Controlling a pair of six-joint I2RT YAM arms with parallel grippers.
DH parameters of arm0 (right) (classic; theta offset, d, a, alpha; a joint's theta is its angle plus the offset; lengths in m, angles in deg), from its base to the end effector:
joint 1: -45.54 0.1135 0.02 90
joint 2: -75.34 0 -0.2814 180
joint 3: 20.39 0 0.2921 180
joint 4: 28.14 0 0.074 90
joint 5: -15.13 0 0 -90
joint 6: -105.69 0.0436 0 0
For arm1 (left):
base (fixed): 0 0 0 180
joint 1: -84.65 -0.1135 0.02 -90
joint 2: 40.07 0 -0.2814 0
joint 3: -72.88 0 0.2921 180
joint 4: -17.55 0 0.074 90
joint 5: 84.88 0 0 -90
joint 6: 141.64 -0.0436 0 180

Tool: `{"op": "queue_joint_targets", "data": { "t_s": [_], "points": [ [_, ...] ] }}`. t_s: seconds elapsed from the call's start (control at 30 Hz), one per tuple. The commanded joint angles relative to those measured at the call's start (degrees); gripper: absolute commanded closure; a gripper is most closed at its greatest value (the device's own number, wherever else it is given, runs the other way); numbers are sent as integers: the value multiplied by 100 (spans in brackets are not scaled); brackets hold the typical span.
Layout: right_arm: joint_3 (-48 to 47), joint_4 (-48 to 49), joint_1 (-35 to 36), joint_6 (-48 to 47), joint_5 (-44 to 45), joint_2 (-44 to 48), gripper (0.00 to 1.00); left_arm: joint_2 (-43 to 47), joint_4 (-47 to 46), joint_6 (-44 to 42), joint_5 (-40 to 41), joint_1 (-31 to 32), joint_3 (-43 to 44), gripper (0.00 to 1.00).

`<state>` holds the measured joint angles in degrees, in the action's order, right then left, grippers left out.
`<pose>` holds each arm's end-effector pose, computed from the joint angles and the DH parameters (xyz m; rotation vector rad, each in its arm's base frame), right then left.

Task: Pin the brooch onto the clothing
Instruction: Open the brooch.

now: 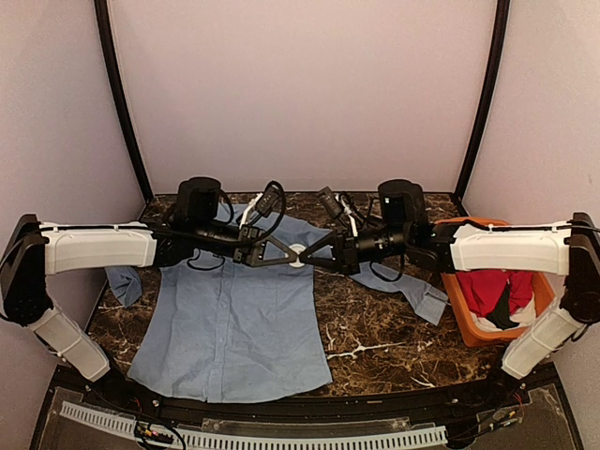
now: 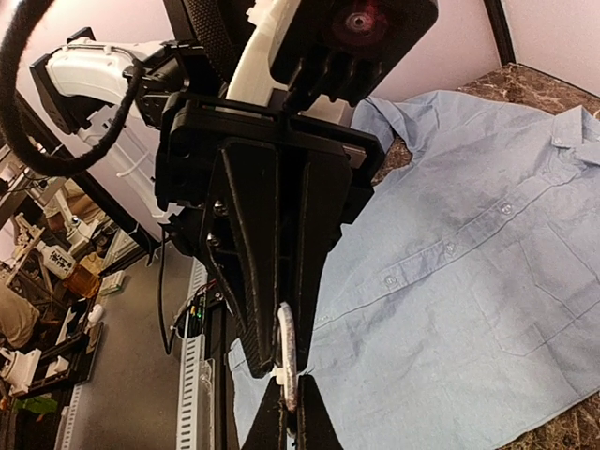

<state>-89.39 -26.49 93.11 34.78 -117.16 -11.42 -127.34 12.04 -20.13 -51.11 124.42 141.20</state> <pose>0.2377 0.3035 0.2759 -1.0394 1.7675 1.4498 0.2677 -0.2699 0.2769 0.9390 1.8435 -1.7044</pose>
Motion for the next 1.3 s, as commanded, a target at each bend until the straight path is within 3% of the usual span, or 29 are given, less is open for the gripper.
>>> {"op": "queue_joint_targets", "data": {
  "t_s": [0.0, 0.17, 0.4, 0.5, 0.57, 0.73, 1.03, 1.27],
  "points": [
    [-33, -68, 178, -455, 548, 186, 100, -101, 1349, -477, 603, 5, 326, 99],
    [-111, -274, 324, -644, 982, 182, 100, -155, 2166, -804, 1224, 26, 570, 95],
    [-149, -367, 417, -766, 1288, 149, 100, -92, 2383, -982, 1346, 78, 689, 63],
    [-133, -359, 420, -781, 1282, 159, 100, 40, 1879, -867, 936, 81, 497, 48],
    [-112, -354, 417, -778, 1248, 173, 100, 259, 1464, -743, 824, 70, 340, 43],
    [-101, -259, 411, -697, 1069, 186, 100, 310, 1026, -550, 599, -21, 150, 46],
    [-33, -146, 358, -600, 1002, 268, 100, 229, 606, -245, 433, -44, -4, 73],
    [-47, -148, 354, -596, 1003, 249, 100, 169, 697, -238, 436, -54, 41, 77]
  ]
}}
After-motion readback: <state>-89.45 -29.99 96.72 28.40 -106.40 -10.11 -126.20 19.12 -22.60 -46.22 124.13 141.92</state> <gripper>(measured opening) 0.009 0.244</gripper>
